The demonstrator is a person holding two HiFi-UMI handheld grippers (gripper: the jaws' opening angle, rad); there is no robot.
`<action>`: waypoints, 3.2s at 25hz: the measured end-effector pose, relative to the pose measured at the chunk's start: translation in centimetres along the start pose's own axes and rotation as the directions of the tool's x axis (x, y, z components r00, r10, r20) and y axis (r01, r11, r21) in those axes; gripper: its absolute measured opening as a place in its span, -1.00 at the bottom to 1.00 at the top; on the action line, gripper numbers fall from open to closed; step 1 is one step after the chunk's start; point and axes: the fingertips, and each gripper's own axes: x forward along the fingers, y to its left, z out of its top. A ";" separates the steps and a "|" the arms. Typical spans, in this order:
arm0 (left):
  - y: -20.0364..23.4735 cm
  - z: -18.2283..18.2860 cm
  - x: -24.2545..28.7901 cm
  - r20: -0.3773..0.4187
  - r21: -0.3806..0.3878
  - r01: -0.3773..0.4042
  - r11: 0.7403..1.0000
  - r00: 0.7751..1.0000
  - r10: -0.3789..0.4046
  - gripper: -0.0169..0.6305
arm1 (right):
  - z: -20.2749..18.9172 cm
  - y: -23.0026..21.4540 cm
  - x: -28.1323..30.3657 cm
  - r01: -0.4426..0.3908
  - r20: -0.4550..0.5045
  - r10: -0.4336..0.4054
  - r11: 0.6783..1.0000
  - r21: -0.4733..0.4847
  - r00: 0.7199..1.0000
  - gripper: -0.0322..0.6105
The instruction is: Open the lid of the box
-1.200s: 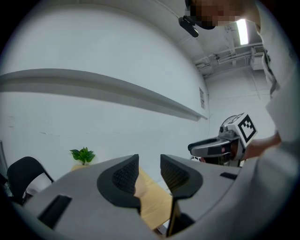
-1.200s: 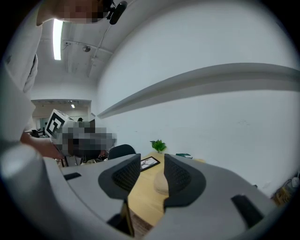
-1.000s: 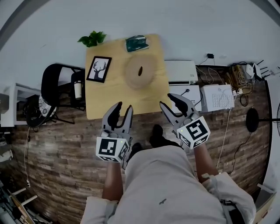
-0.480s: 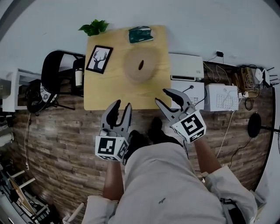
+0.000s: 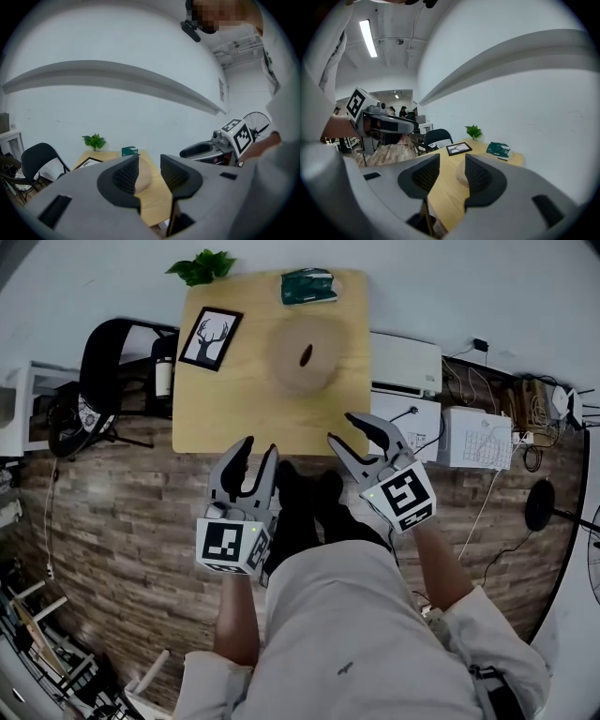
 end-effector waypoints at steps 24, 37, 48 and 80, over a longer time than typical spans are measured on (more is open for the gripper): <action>5.4 -3.0 4.3 -0.035 -0.030 0.102 0.994 0.994 -0.103 -0.52 | -5.7 -0.7 11.0 0.029 -0.195 -0.054 0.992 -0.126 0.979 -0.41; 8.2 -3.9 6.8 -0.067 -0.022 0.196 0.980 0.978 -0.197 -0.52 | -9.0 -1.7 15.8 0.073 -0.292 -0.135 0.974 -0.214 0.947 -0.41; 10.9 -4.8 7.7 -0.107 -0.010 0.254 0.967 0.962 -0.253 -0.52 | -11.2 -1.8 19.0 0.089 -0.358 -0.230 0.925 -0.369 0.905 -0.41; 13.2 -5.7 7.4 -0.120 -0.011 0.263 0.965 0.958 -0.262 -0.52 | -14.1 -3.3 21.8 0.069 -0.428 -0.345 0.838 -0.541 0.835 -0.47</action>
